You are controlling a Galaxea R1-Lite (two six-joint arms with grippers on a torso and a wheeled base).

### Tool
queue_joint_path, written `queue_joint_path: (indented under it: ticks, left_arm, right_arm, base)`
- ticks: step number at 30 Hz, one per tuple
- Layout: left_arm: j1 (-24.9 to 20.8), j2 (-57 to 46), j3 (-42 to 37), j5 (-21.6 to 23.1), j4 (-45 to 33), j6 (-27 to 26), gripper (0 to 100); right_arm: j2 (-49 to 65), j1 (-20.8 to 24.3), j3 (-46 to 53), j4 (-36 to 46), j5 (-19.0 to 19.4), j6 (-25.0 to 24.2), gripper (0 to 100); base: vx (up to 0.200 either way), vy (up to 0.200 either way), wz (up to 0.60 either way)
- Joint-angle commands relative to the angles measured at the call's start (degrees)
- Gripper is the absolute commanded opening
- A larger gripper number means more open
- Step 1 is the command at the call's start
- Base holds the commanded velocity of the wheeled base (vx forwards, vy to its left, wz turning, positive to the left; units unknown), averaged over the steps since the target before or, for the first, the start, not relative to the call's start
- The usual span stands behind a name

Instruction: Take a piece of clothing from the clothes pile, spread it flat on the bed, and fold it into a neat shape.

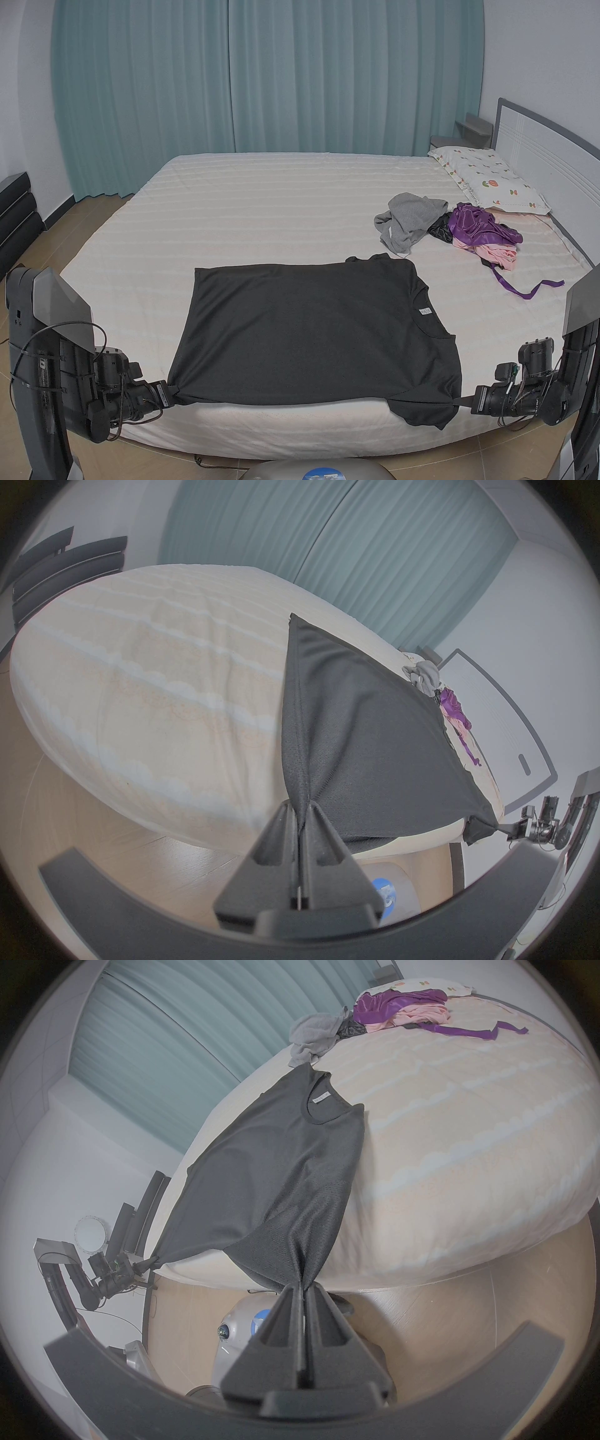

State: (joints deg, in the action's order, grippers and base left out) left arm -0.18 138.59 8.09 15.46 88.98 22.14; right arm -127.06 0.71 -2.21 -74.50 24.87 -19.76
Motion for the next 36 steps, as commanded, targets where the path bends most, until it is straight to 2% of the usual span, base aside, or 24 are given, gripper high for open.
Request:
queue_joint_path:
  ticks: [1, 5, 15, 22, 30, 33, 36]
  left_arm:
    - [0.0, 0.1, -0.6, 0.0, 0.8, -1.0, 0]
    - [0.0, 0.0, -1.3, 0.0, 0.8, -1.1, 0]
    - [0.2, -0.3, -4.6, 0.0, 0.8, -5.5, 0]
    - [0.2, -2.0, -7.0, 0.0, 0.8, -7.9, 0]
    - [0.2, -2.5, -8.1, -0.1, -0.1, -9.4, 0]
    - [0.2, -3.7, -8.1, -0.1, -1.4, -9.7, 0]
    - [0.1, -6.5, -8.1, -0.1, -6.0, -10.5, 0]
  right_arm:
    - [-0.1, 0.0, 2.2, -1.4, 0.0, 0.2, 0]
    - [0.1, -0.4, 2.2, -0.8, 0.0, 0.2, 0]
    - [4.5, -1.4, 2.2, 9.7, 0.0, 5.3, 0]
    - [8.8, -1.0, 2.2, 15.2, -0.1, 5.7, 0]
    - [11.7, -1.4, 2.2, 21.2, -0.3, 8.6, 0]
    - [12.1, -1.4, 2.2, 21.8, -0.4, 8.7, 0]
    - [12.0, -1.4, 2.2, 21.9, -0.5, 9.0, 0]
  base:
    - [0.0, 0.0, 0.0]
    - [0.0, 0.0, 0.0]
    - [0.0, 0.0, 0.0]
    - [0.0, 0.0, 0.0]
    - [0.0, 0.0, 0.0]
    - [0.0, 0.0, 0.0]
    - [0.0, 0.0, 0.0]
